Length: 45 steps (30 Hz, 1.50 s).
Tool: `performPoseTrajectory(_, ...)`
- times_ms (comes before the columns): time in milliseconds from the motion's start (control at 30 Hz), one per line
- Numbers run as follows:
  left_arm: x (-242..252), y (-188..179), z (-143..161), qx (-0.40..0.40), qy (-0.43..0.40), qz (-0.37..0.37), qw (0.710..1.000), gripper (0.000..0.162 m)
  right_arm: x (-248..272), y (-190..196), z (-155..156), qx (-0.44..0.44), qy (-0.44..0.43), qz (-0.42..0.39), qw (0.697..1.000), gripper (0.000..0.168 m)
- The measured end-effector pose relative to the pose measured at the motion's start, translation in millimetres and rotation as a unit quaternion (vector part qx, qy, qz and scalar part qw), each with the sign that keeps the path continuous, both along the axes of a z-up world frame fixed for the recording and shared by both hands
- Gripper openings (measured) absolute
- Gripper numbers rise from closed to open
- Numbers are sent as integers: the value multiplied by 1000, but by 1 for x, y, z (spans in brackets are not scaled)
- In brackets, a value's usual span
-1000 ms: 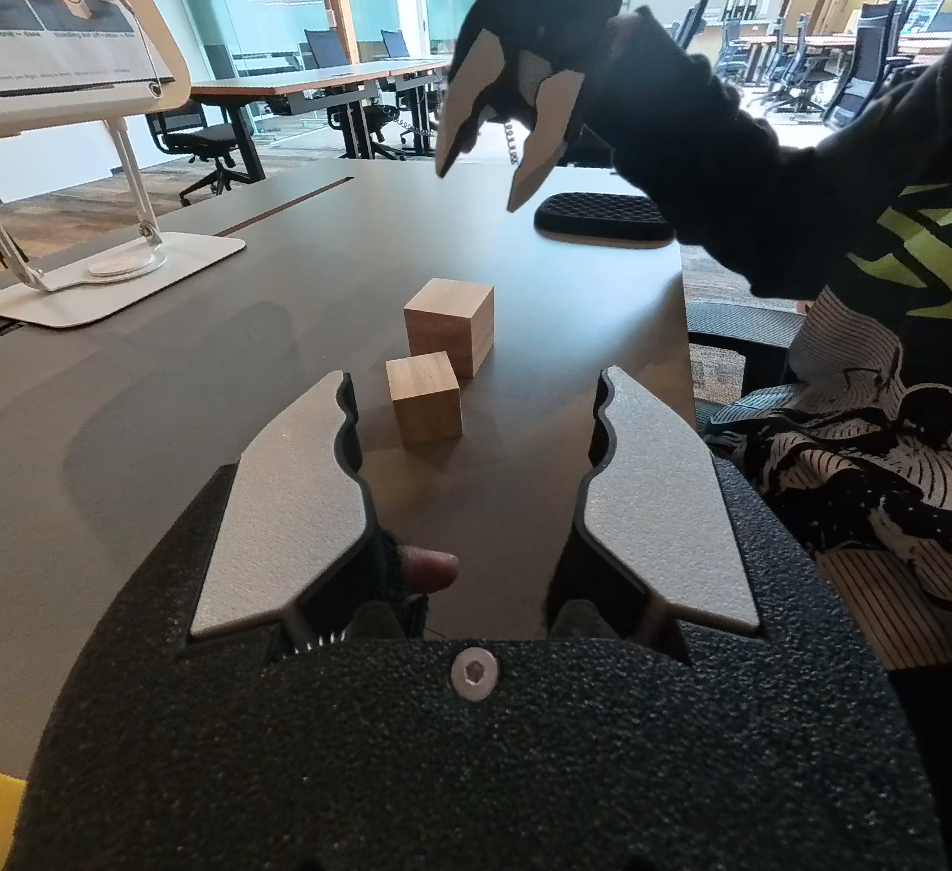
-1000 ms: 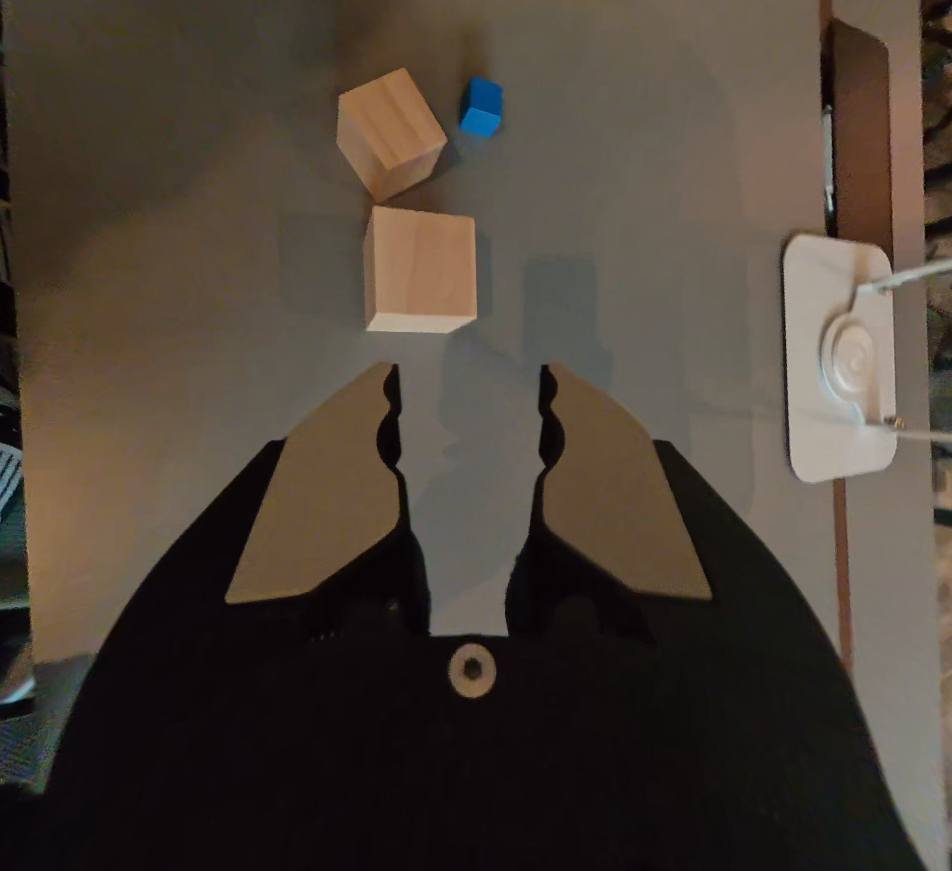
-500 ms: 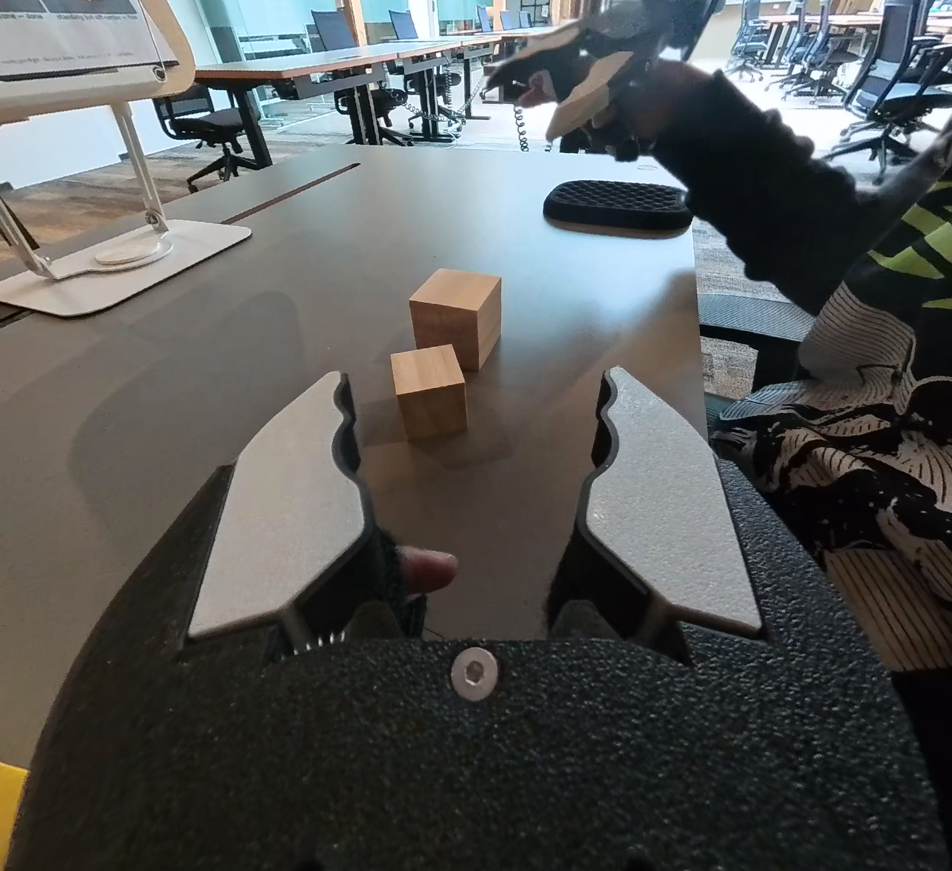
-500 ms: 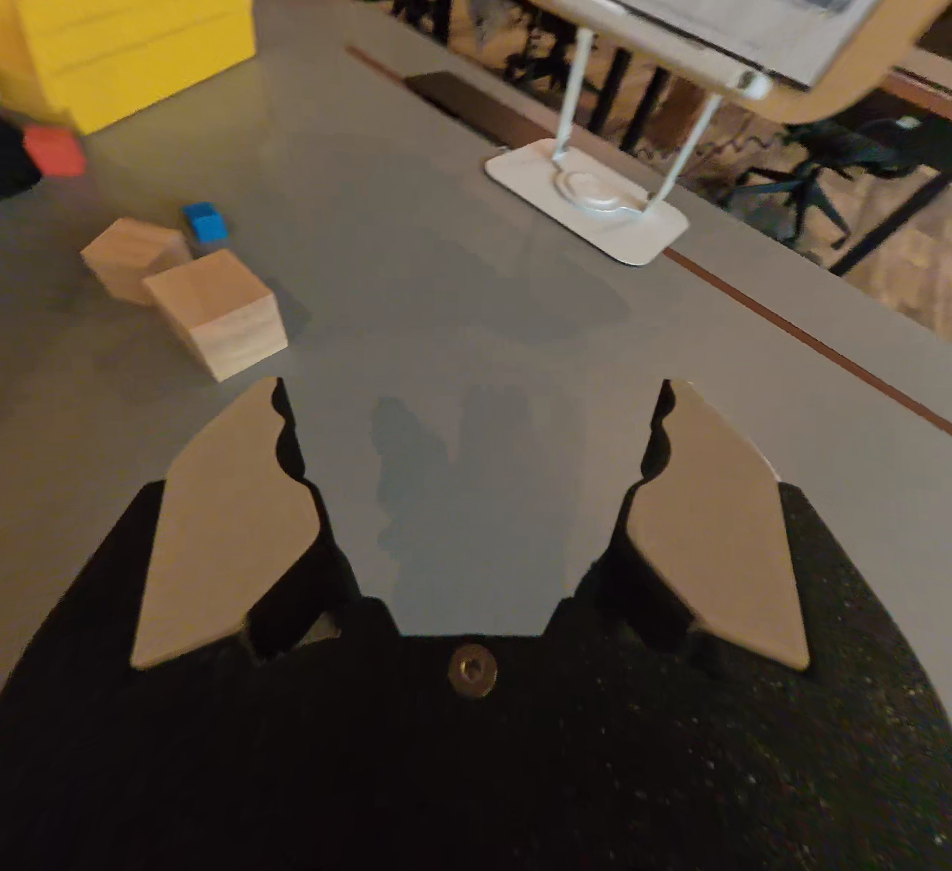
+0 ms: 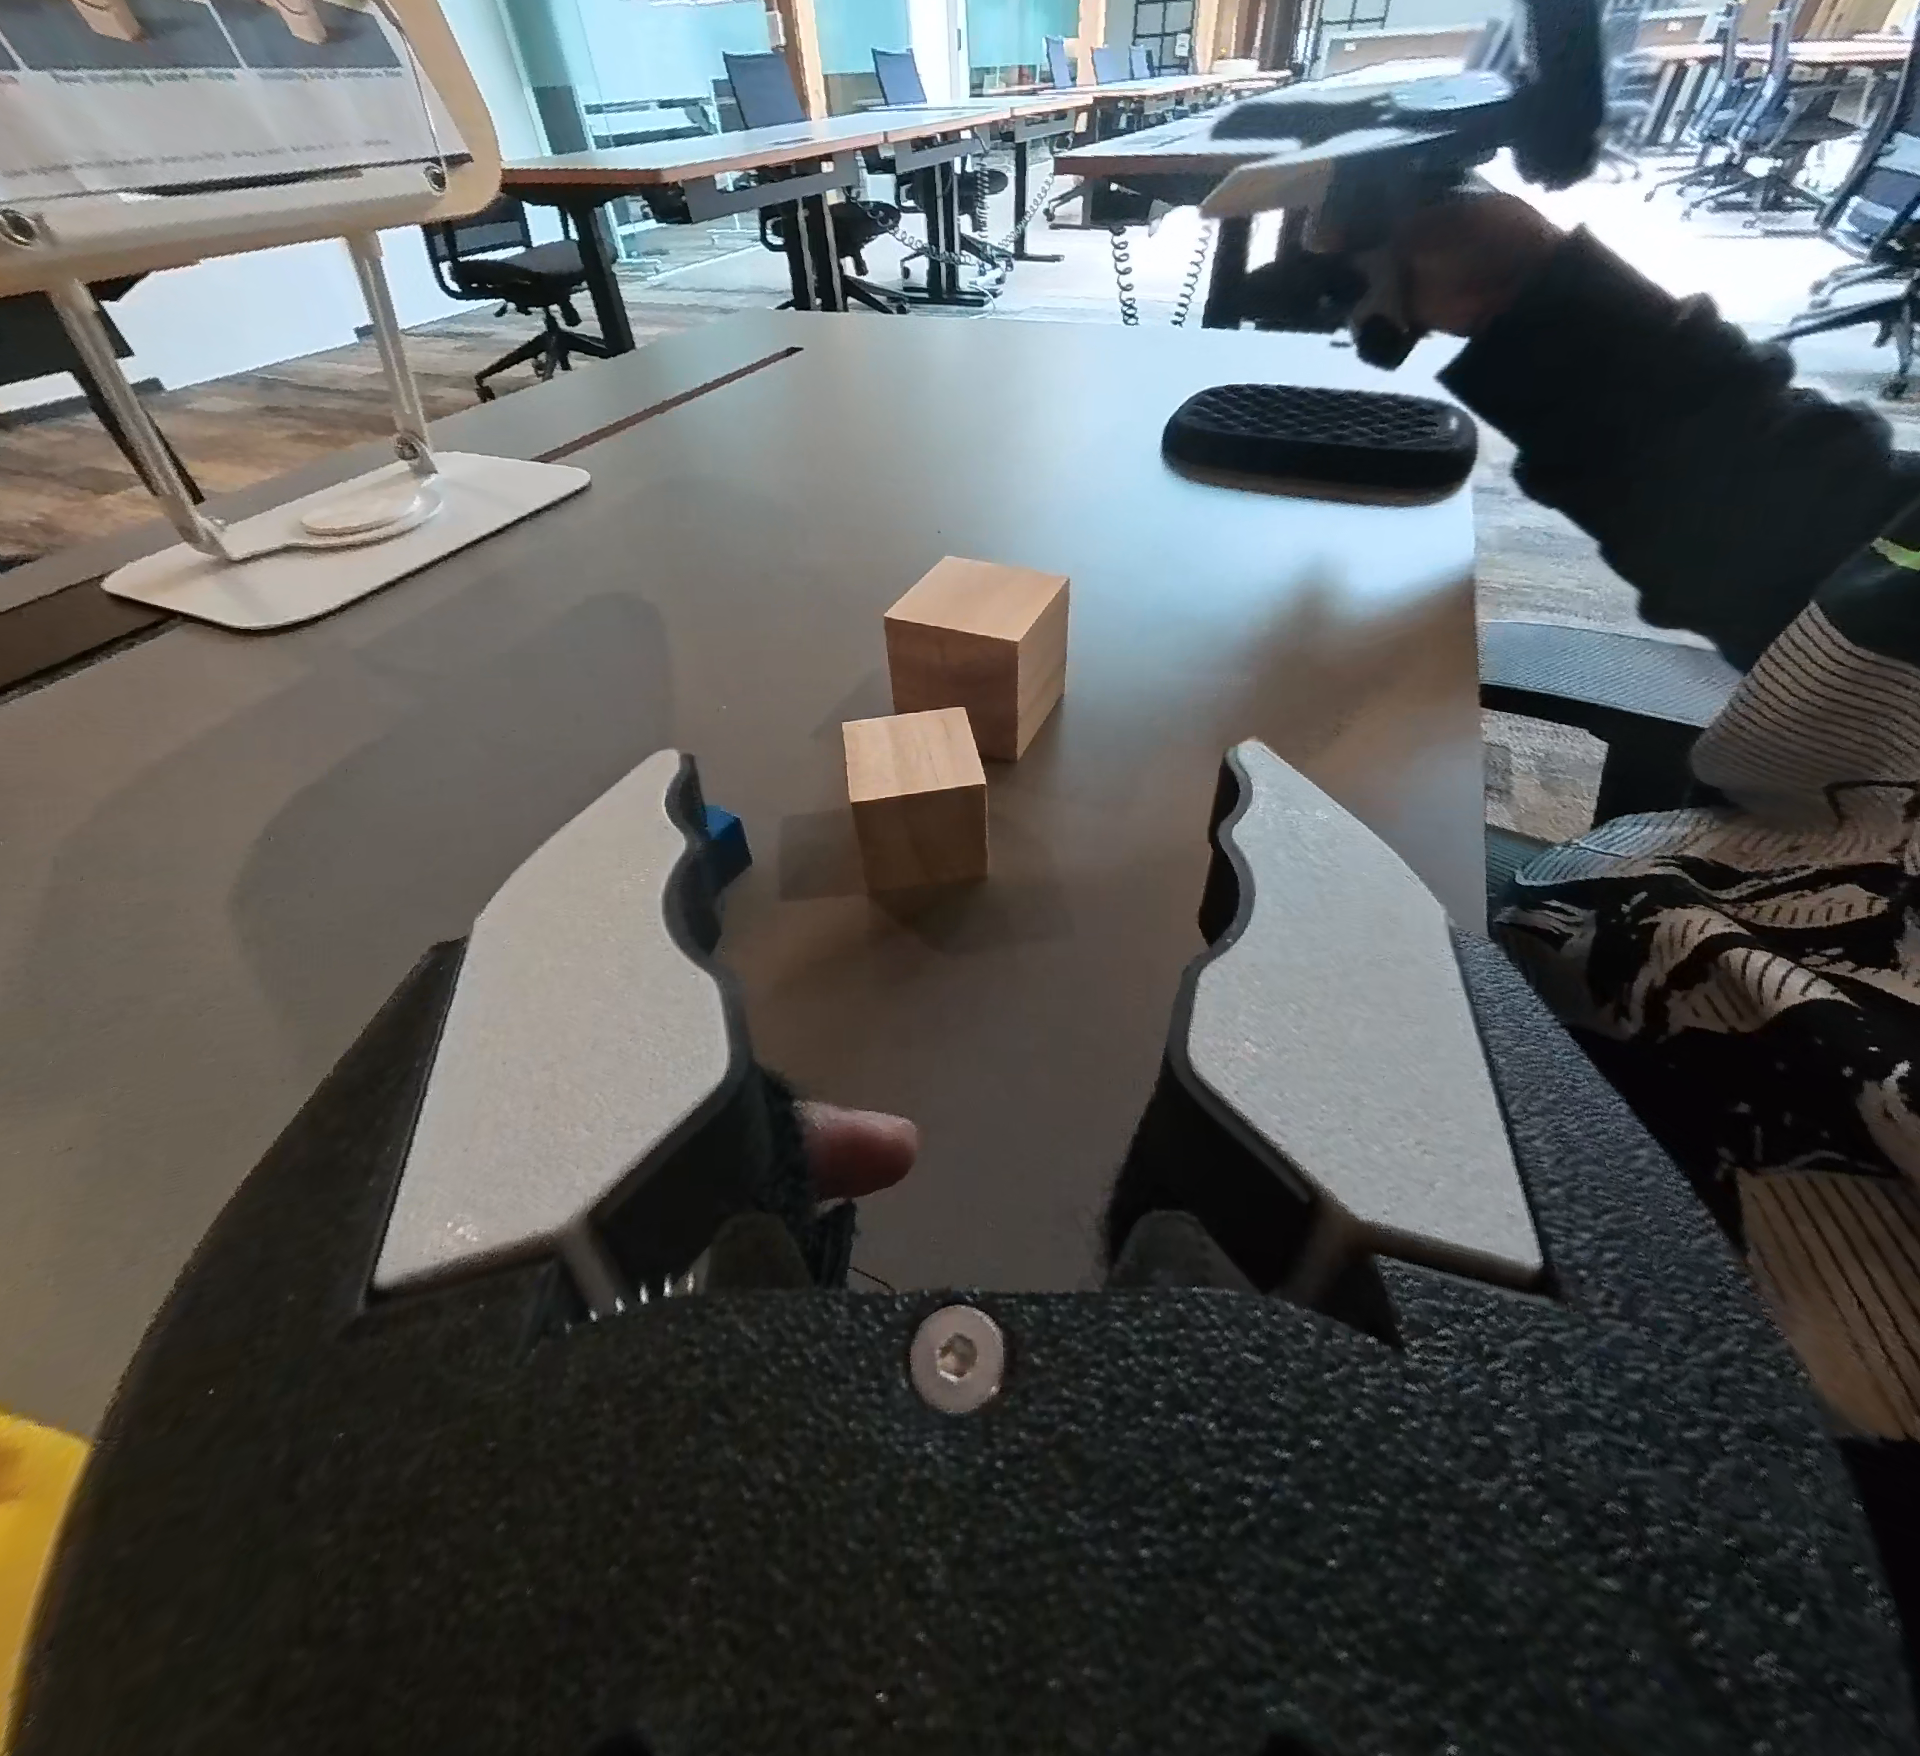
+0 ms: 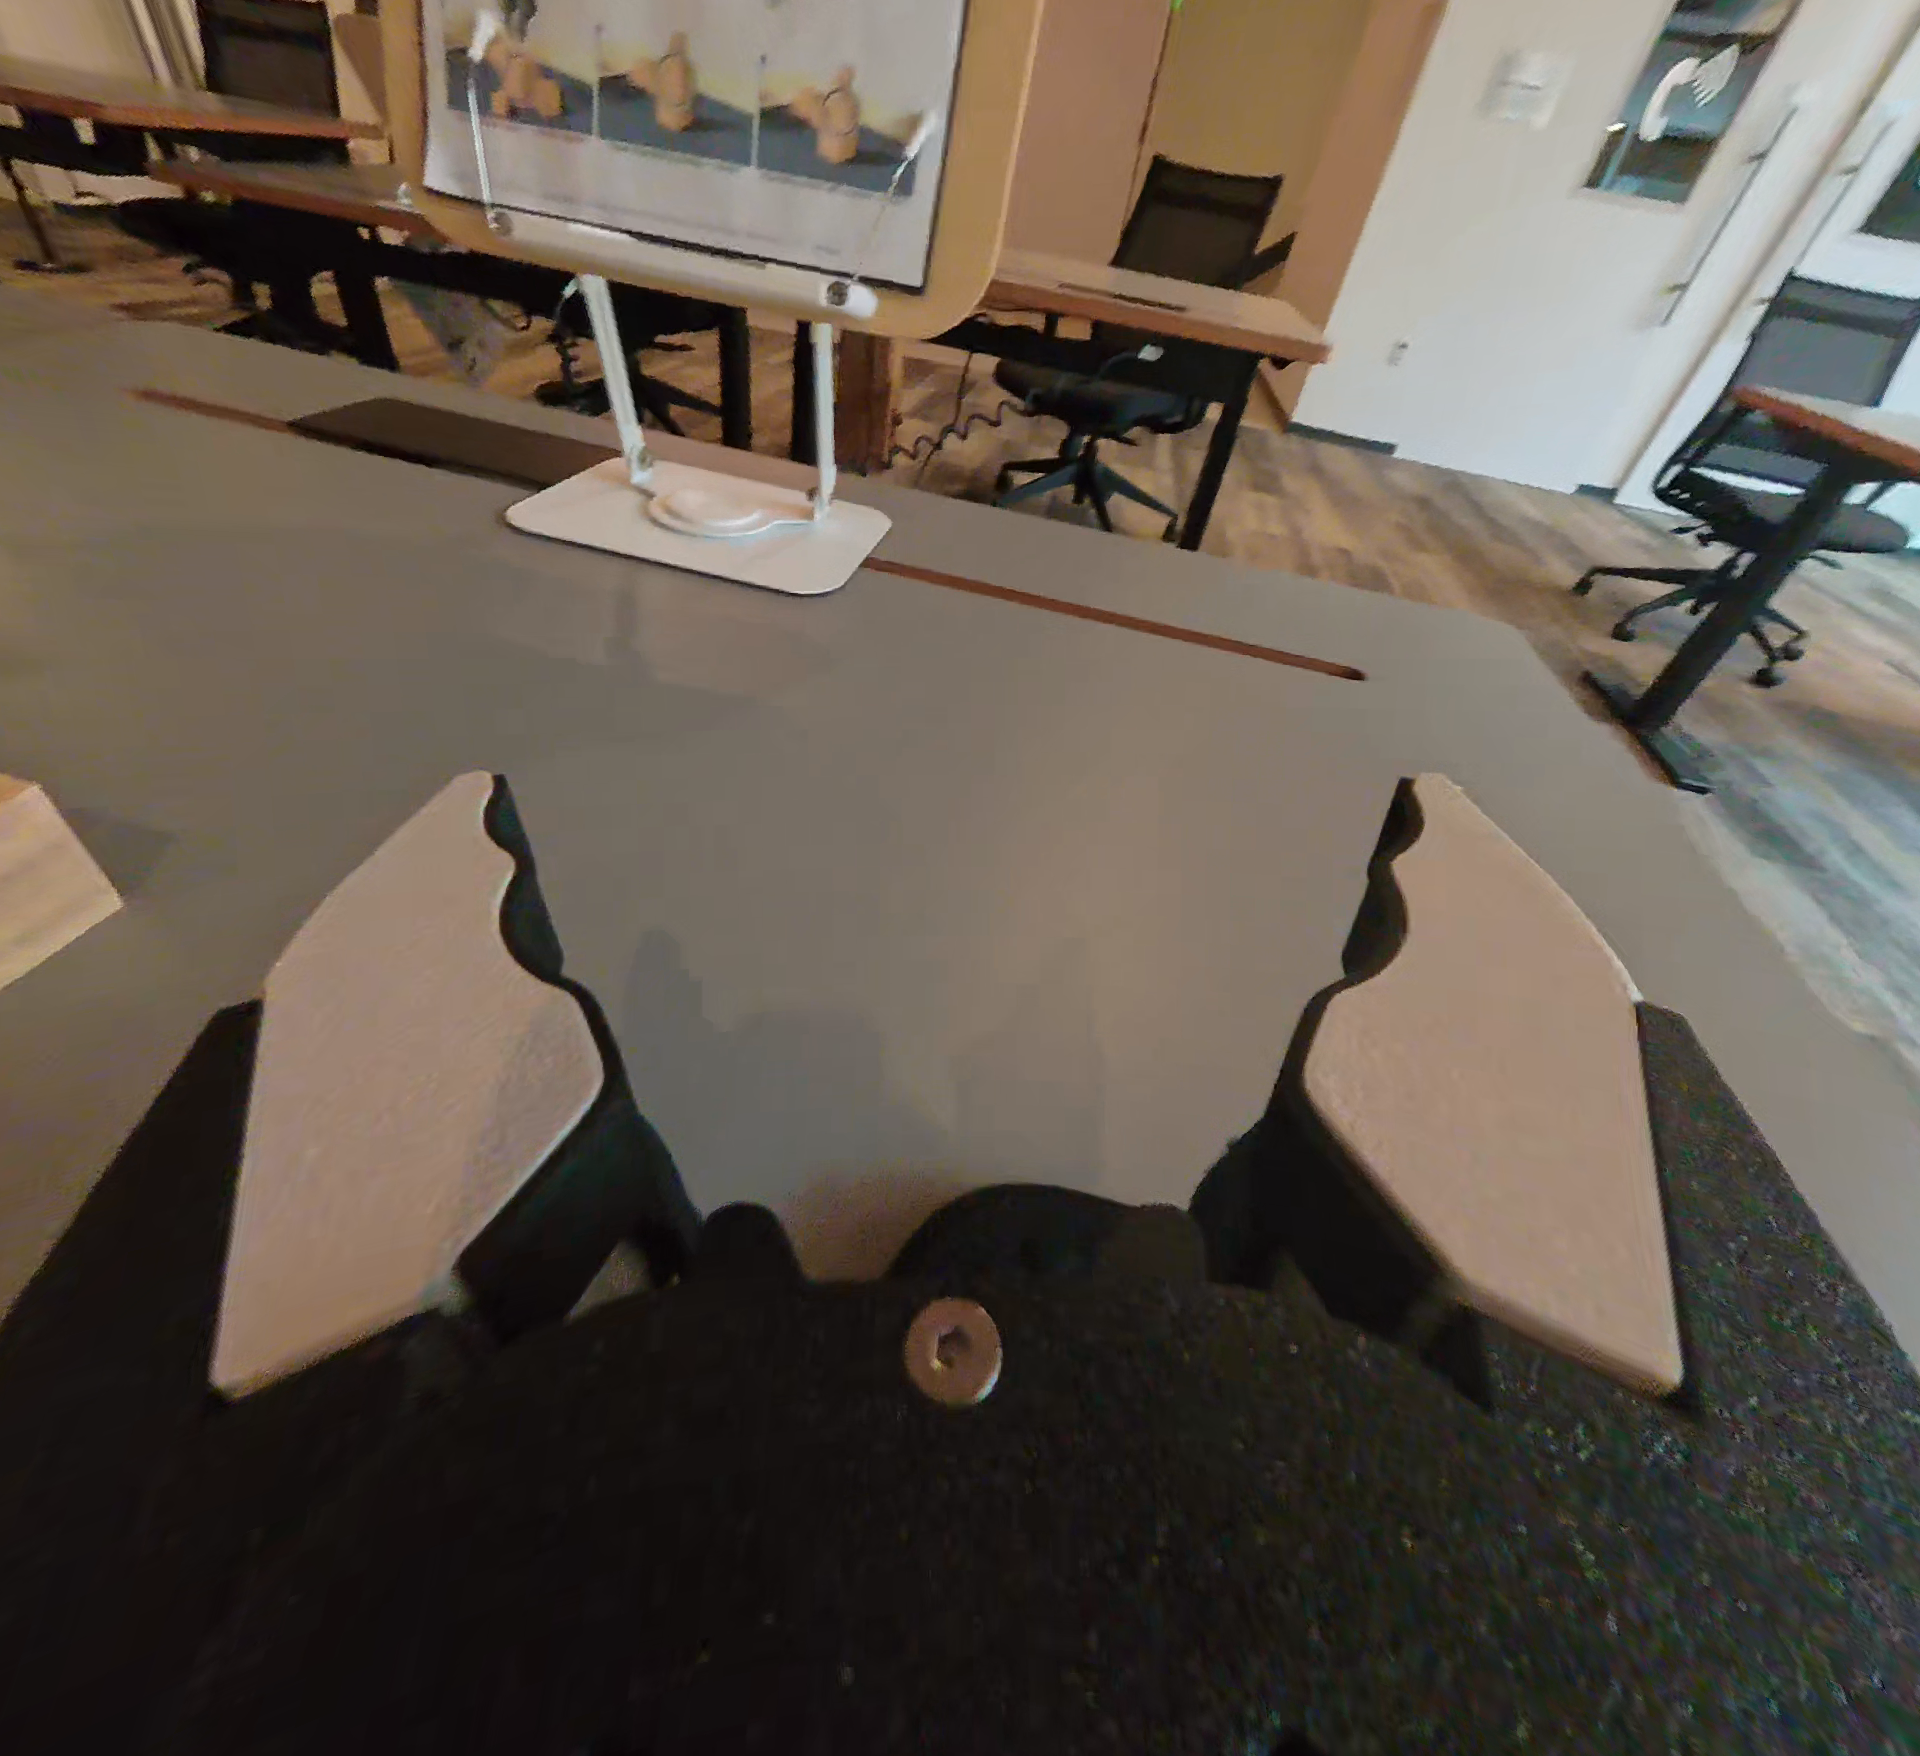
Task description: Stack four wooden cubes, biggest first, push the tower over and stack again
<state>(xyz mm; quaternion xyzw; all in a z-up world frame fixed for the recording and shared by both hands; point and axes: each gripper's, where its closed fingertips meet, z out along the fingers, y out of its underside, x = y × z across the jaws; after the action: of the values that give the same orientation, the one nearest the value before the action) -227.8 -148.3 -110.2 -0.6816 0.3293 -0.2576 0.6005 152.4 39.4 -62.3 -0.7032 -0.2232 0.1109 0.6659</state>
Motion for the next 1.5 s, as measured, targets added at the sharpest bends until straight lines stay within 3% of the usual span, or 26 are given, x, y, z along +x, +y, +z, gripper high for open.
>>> performPoseTrajectory(100,-6,5,4,13,-1,37,999,94,20,-5,6,21,8,-37,999,146)
performPoseTrajectory(267,-31,10,30,76,-22,179,981,99,49,-17,17,62,53,-83,993,143)
performPoseTrajectory(433,-96,-10,61,135,-95,398,902,98,59,-29,25,99,65,-85,989,141)
performPoseTrajectory(600,-124,-49,73,162,-110,486,852,98,59,-36,10,114,59,-76,989,139)
performPoseTrajectory(767,-120,-69,74,158,-83,501,847,98,60,-40,1,113,96,-57,987,133)
performPoseTrajectory(967,-111,-75,76,154,-73,494,853,96,57,-43,-3,102,80,-51,990,129)
performPoseTrajectory(1200,-99,-73,88,145,-54,479,864,96,64,-32,48,124,69,-73,987,123)
performPoseTrajectory(1333,-96,-66,81,103,-29,470,876,93,56,-24,58,116,69,-59,989,123)
performPoseTrajectory(1500,-92,-53,52,-2,48,431,901,87,45,-23,36,87,21,-37,995,123)
